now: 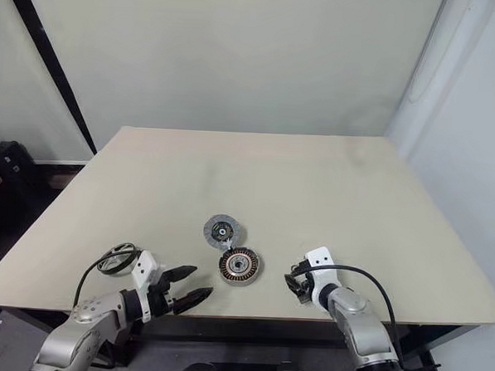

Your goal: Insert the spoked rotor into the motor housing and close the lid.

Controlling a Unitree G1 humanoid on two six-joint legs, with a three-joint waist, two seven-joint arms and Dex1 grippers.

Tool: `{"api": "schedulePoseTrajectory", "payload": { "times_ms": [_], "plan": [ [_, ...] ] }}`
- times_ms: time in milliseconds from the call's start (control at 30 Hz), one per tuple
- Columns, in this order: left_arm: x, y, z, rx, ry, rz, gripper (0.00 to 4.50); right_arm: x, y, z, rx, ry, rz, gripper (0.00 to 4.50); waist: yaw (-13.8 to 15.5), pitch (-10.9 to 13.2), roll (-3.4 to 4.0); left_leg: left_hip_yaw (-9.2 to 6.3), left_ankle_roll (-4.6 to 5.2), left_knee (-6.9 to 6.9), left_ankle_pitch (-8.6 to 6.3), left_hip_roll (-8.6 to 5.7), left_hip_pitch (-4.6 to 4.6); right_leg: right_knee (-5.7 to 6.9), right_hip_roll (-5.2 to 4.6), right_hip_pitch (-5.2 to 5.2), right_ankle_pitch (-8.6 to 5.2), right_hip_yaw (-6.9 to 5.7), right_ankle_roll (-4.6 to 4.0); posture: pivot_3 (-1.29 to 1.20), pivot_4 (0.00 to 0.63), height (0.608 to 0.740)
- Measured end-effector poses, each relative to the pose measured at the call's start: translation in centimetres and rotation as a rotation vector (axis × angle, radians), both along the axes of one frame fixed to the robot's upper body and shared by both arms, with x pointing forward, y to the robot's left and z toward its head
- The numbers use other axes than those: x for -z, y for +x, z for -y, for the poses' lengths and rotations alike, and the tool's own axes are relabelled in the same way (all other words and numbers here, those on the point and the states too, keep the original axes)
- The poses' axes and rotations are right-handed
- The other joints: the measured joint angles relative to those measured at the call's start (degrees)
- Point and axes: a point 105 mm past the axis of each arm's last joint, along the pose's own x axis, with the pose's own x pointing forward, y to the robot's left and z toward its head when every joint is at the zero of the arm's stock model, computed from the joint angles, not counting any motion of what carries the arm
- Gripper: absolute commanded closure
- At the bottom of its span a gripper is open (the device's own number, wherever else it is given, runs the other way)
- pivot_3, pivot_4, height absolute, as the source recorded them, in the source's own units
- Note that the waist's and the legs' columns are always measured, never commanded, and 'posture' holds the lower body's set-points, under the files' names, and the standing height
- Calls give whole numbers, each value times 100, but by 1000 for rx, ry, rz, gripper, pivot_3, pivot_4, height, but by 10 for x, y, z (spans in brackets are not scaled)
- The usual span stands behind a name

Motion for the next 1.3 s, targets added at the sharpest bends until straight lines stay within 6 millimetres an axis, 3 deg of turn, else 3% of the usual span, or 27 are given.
{"api": "schedulePoseTrajectory", "payload": {
  "times_ms": [200,533,700,900,1133,1300],
  "plan": [
    [2,-2,5,6,-4,-5,0,0,2,-1,4,-2,9,3717,-1,0,0,0,0,0,0,0,-1,0,1,0,0,0,0,0,0,740],
    [1,-1,5,5,-4,9,0,-1,3,-3,1,-4,17,3710,0,0,1,0,0,0,0,0,-1,0,1,-1,0,0,0,0,0,740],
    [-1,2,4,2,-2,25,0,-21,11,-14,-26,25,72,3710,0,0,1,0,0,0,0,0,-1,1,1,-1,0,0,0,0,0,740],
    [-3,11,-6,-34,3,60,0,-51,21,-48,-125,90,126,3710,-2,0,1,-2,1,-1,1,1,-1,2,3,-2,0,-2,0,0,0,740],
    [-3,13,-11,-52,4,75,0,-63,18,-93,-274,126,130,3710,0,-1,1,-6,1,-6,1,-3,-1,2,2,-2,1,-2,1,0,0,740],
    [-3,14,-11,-54,4,83,0,-59,16,-110,-330,130,106,3710,0,-1,1,-6,1,-5,1,-2,0,2,2,-1,1,-2,1,0,0,740]
  ]
}}
